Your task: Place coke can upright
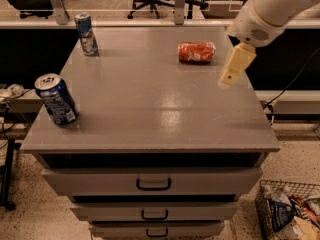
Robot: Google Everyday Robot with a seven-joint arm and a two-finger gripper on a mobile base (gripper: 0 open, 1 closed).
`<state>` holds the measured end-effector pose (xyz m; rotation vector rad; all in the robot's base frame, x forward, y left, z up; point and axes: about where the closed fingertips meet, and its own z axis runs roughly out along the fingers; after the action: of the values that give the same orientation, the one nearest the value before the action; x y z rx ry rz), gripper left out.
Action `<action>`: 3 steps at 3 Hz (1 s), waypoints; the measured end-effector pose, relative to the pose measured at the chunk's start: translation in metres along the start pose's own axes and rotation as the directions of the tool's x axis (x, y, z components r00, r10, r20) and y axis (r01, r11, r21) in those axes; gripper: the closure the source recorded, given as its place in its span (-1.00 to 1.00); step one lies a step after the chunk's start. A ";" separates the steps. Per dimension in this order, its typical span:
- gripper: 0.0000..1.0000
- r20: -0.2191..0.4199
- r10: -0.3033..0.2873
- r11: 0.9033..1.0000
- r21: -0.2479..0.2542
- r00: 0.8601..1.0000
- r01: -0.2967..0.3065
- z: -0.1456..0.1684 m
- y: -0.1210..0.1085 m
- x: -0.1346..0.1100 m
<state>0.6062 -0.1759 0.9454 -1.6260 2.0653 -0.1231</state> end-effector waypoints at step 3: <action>-1.00 0.077 0.010 0.999 0.040 0.997 -0.013 0.047 -0.056 -0.022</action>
Offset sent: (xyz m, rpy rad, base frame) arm 0.0513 0.0103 -0.0075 0.0336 -0.0403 0.0194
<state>0.6796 -0.1605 0.9322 -1.5702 2.0011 -0.0966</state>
